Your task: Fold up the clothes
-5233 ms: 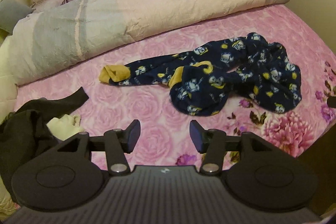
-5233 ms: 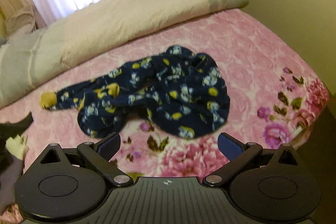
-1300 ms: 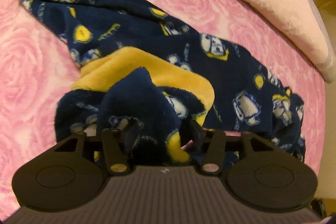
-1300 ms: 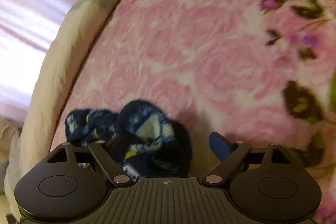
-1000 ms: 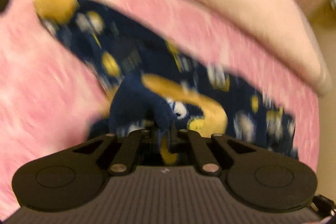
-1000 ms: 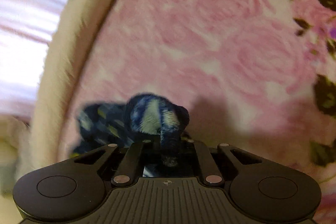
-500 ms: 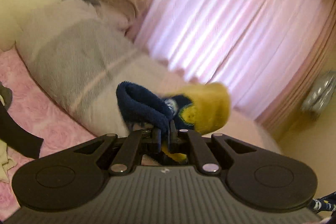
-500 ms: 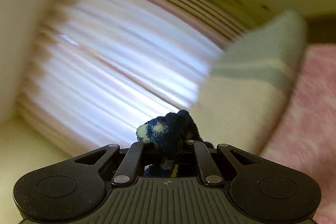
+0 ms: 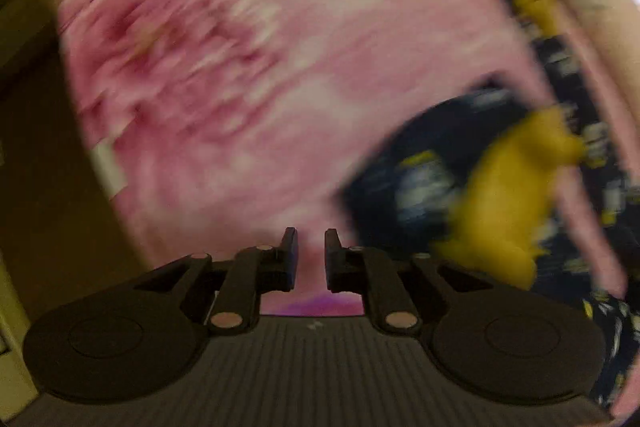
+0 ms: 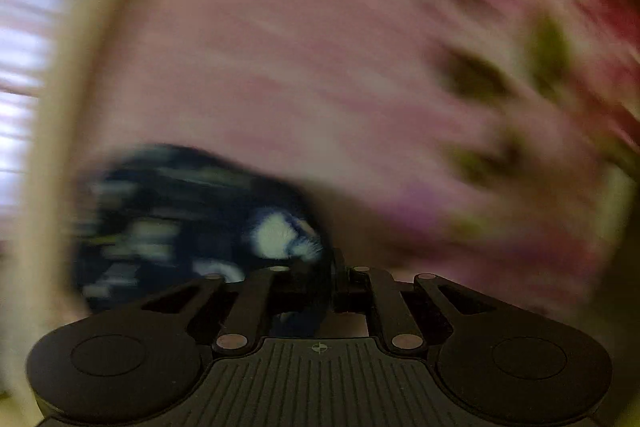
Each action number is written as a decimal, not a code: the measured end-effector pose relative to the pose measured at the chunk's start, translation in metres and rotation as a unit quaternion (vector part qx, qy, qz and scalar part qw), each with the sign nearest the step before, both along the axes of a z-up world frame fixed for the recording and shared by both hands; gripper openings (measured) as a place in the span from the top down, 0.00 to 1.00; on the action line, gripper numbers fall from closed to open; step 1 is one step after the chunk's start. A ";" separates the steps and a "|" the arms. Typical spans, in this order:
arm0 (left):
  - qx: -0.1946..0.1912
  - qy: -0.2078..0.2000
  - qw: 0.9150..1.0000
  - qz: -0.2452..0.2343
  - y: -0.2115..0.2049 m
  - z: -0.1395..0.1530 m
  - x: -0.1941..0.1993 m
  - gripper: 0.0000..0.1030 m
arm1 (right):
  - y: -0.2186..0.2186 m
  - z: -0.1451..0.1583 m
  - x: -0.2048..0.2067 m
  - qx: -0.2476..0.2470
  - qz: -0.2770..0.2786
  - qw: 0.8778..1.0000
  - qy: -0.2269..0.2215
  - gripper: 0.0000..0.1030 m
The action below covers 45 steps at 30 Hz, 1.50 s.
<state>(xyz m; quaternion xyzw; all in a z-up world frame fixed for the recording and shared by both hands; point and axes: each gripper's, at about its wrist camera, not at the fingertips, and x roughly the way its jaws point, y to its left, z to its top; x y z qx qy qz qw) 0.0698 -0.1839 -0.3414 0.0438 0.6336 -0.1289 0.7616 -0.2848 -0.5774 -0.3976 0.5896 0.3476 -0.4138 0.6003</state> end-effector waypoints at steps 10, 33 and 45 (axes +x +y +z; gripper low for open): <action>0.032 -0.145 0.912 -0.383 -0.107 0.004 -0.065 0.51 | 0.016 -0.014 0.012 -0.050 0.029 0.998 0.027 0.27; 0.198 -0.267 0.941 -0.057 -0.003 0.004 0.087 0.77 | 0.023 -0.017 0.036 -0.077 0.056 0.993 0.075 0.27; 0.143 -0.237 0.907 -0.318 -0.098 -0.040 0.007 0.74 | 0.025 -0.008 0.036 -0.121 0.070 0.978 0.157 0.27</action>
